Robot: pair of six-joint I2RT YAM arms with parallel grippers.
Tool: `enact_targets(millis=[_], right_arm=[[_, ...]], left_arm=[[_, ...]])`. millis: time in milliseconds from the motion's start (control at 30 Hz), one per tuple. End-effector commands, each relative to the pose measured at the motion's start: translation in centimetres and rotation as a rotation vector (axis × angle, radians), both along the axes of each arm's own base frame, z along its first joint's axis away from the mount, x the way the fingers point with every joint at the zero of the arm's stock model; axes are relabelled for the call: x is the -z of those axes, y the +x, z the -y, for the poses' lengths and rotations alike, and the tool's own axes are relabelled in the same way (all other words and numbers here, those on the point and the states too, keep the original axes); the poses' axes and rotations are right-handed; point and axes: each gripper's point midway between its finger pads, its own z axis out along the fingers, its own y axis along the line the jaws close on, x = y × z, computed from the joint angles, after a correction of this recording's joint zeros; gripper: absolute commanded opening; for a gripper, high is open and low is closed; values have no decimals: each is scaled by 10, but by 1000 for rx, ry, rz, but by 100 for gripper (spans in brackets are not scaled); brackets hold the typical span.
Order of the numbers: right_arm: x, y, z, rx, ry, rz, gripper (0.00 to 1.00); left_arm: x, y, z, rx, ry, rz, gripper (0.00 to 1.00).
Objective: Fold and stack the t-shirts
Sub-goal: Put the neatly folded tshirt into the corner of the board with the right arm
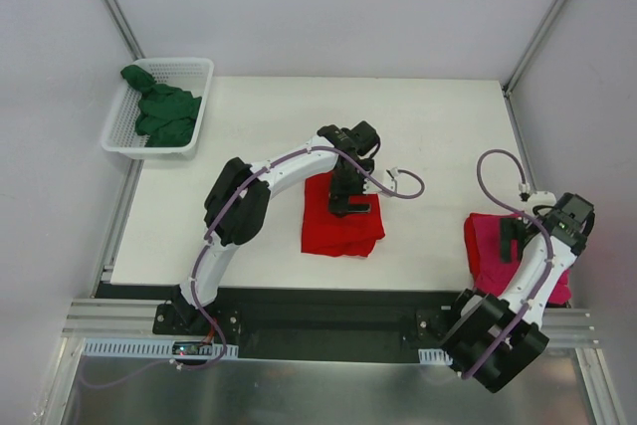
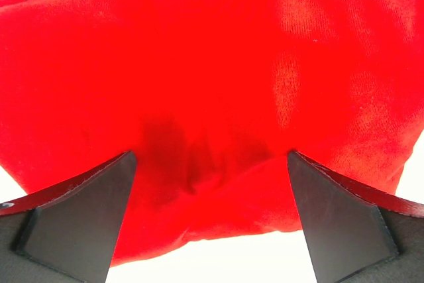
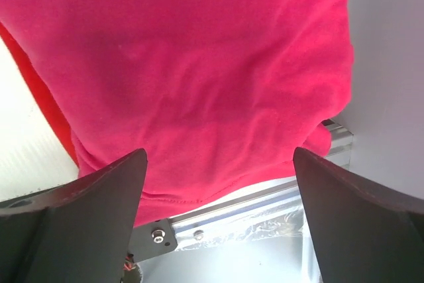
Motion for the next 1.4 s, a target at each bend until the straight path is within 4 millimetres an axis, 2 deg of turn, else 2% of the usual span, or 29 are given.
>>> enact_targets(millis=[0,200,500,633,800,867,967,1133,1367], right_arm=[[-8,13,-1,13,38,53,96],[13,9,-1,81,155,-26,96],[37,-1,3,108,216,-136,96],[49,-6,5,115,227,-187,96],[59,-6,9,103,230,-211,96],[62,-2,8,93,251,-211,96],[64,7,10,86,280,-201,96],[63,23,14,69,301,-188,96],[59,49,0,-32,293,-197,96]], left_arm=[[-6,-1,-6,9,6,-15,99],[2,6,-10,-4,14,-26,99],[31,15,-16,-28,39,-78,99],[47,12,-19,-34,65,-108,99],[53,8,-27,-48,88,-128,99],[48,8,-29,-51,82,-123,99],[40,8,-36,-71,74,-122,99],[35,10,-66,-144,87,-147,99],[40,3,-109,-218,131,-189,99]])
